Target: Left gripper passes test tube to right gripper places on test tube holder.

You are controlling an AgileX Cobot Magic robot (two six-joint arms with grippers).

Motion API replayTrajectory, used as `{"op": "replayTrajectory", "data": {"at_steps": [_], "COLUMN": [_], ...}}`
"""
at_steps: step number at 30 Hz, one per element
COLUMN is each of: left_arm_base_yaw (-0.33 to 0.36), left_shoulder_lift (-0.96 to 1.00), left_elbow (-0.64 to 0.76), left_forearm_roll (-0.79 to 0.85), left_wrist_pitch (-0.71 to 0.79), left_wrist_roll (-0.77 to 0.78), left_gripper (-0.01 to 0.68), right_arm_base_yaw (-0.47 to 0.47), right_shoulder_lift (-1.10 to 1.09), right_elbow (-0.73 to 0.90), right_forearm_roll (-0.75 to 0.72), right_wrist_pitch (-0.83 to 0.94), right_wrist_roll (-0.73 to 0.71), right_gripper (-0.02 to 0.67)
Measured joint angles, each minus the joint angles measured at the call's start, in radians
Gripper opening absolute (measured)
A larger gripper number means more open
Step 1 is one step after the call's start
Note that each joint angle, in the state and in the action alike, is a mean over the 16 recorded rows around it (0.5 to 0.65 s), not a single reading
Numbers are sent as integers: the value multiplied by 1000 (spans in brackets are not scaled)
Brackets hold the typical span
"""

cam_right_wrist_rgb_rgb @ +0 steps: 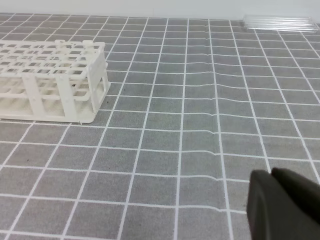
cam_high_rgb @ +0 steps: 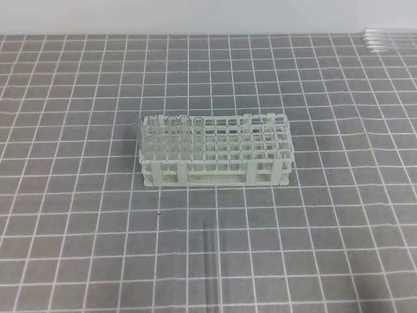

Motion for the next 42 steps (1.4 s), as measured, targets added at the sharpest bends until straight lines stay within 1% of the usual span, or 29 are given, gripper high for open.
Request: {"op": "replayTrajectory", "data": {"at_steps": [15, 19, 25, 35, 42], "left_arm_base_yaw": [0, 0, 0, 0, 0], "left_shoulder_lift": [-2, -7, -2, -4, -9], "left_elbow": [1, 3, 1, 0, 2], "left_forearm_roll": [-8, -33, -111, -287, -343], "left_wrist_pitch": [-22, -41, -76, -200, -274], "left_wrist_roll": [0, -2, -5, -9, -5], "left_gripper": [-2, -2, -3, -3, -3], "right_arm_base_yaw": [0, 0, 0, 0, 0], "right_shoulder_lift": [0, 0, 0, 0, 0], "right_elbow": [0, 0, 0, -1, -2], "right_forearm_roll": [0, 13, 120, 422, 520], "right_wrist_pitch": [-1, -13, -83, -251, -297], "right_wrist_roll": [0, 0, 0, 3, 4], "right_gripper": [-13, -13, -13, -13, -13]}}
